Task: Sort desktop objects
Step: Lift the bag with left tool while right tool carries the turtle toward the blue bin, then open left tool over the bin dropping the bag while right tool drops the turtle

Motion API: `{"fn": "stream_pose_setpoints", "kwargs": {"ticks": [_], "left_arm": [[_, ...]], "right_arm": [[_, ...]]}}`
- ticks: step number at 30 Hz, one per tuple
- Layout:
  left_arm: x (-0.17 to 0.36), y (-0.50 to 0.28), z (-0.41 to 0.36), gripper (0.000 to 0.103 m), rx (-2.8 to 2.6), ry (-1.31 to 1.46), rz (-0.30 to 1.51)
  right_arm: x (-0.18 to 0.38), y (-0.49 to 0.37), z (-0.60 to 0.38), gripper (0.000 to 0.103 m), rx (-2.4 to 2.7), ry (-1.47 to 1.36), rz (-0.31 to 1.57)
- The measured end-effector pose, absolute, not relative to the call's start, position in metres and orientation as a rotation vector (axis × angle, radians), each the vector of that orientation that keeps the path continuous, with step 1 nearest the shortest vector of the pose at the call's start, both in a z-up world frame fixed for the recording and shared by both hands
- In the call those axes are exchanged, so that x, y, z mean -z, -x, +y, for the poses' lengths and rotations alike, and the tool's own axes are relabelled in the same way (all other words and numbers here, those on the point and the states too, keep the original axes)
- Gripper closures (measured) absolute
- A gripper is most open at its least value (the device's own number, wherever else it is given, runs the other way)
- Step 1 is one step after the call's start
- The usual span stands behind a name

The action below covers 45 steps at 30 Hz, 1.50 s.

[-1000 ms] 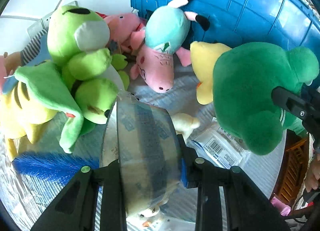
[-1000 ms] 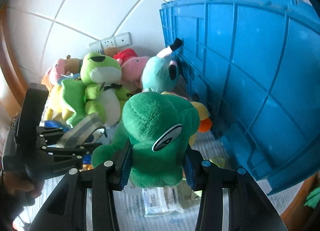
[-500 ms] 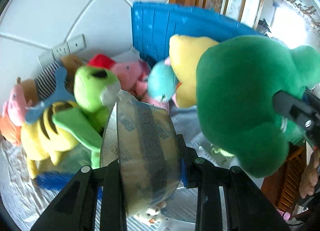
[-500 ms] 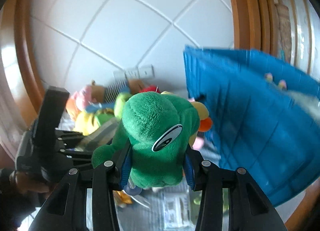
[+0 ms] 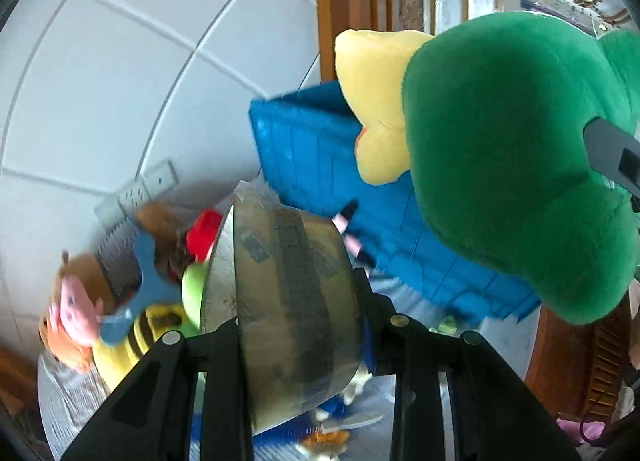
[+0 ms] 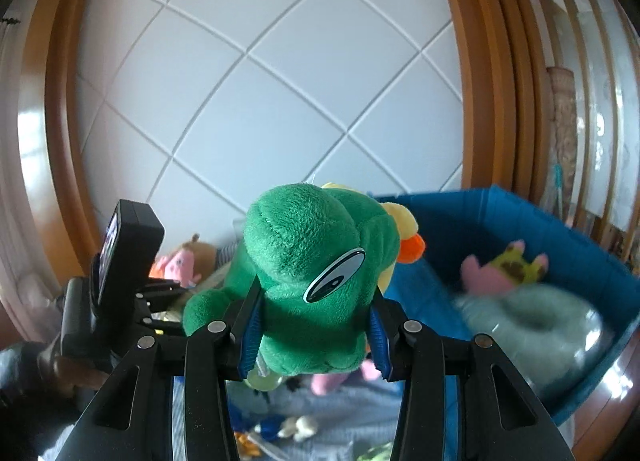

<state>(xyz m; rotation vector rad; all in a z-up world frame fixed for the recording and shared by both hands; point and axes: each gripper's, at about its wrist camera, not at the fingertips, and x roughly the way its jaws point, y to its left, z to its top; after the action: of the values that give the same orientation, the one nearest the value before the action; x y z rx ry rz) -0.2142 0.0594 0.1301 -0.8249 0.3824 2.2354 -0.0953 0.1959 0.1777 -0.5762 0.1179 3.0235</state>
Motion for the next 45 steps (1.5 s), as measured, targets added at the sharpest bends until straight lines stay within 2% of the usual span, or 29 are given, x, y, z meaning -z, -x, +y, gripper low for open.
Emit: {"fn": "stream_pose_setpoints", "kwargs": {"ticks": [12,17,27,38,42,44,45], "left_arm": [[-0.197,0.218,0.192,0.074,-2.262,0.677,0.347],[-0.202,0.225,0.262,0.074,-2.27,0.696,0.358],[-0.188,0.269,0.356,0.074,-2.318,0.814,0.466],[-0.15,0.353,0.401,0.074,-2.385,1.051,0.582],[-0.146,0.367,0.406,0.074,-2.406,1.097,0.593],[-0.148,0.37,0.408,0.074,-2.41,1.106,0.587],[-0.15,0.37,0.408,0.074,-2.409,1.105,0.589]], "right_arm": [[-0.246,0.087,0.3,0.058,-3.032,0.49,0.055],[-0.258,0.086,0.359,0.058,-3.0,0.51,0.0],[-0.247,0.127,0.461,0.056,-2.945,0.704,0.056],[-0.208,0.237,0.52,0.054,-2.843,1.038,0.252],[-0.205,0.265,0.528,0.042,-2.842,1.083,0.347],[-0.209,0.273,0.535,0.019,-2.87,1.088,0.445],[-0.214,0.273,0.533,0.002,-2.884,1.083,0.446]]}}
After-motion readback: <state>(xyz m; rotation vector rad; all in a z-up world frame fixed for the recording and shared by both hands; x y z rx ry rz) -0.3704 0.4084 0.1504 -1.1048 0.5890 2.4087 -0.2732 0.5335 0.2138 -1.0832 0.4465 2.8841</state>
